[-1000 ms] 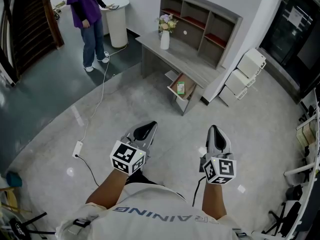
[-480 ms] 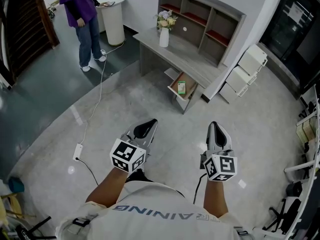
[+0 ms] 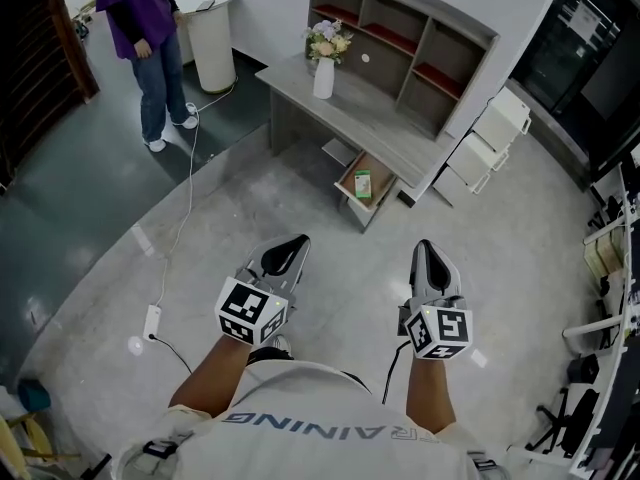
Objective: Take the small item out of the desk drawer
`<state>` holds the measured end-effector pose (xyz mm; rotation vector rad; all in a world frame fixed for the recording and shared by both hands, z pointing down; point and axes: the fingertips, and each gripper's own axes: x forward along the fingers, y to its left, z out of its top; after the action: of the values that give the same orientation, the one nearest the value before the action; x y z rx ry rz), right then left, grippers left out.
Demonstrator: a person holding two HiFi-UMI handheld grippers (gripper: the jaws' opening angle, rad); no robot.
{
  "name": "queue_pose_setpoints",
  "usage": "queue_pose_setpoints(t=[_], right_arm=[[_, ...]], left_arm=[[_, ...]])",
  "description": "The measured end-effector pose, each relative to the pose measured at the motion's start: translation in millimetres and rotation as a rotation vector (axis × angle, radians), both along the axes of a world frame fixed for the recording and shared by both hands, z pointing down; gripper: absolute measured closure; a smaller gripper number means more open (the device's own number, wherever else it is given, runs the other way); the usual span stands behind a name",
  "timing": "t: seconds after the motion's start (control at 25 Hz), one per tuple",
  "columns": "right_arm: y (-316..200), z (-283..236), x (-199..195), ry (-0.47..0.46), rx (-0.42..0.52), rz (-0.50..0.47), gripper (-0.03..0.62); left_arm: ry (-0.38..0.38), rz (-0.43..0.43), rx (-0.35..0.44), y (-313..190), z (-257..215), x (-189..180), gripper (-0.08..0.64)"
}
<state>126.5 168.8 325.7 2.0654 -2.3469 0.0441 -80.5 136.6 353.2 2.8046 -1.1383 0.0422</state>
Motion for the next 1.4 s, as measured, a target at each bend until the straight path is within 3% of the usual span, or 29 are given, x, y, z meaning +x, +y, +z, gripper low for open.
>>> queue_pose_setpoints(t=[0.36, 0.8, 1.12, 1.4], right_arm=[[-59, 8, -44, 0.023, -0.036, 0.011, 0.575], [-162, 32, -31, -0.014, -0.067, -0.014, 0.575], [-258, 30, 10, -0.041, -0.076, -0.041, 0.575], [-316, 27, 67, -0.060, -0.068, -0.002, 0.575]], left_arm=[[0.010, 0.012, -0.006, -65, 2, -45, 0.561], [-0.018, -0.012, -0.023, -155, 15, -38, 0.561], [-0.038, -0.035, -0.012, -247, -2, 5, 0.561], [-0.062, 0.013, -0.019, -314, -3, 65, 0.561]])
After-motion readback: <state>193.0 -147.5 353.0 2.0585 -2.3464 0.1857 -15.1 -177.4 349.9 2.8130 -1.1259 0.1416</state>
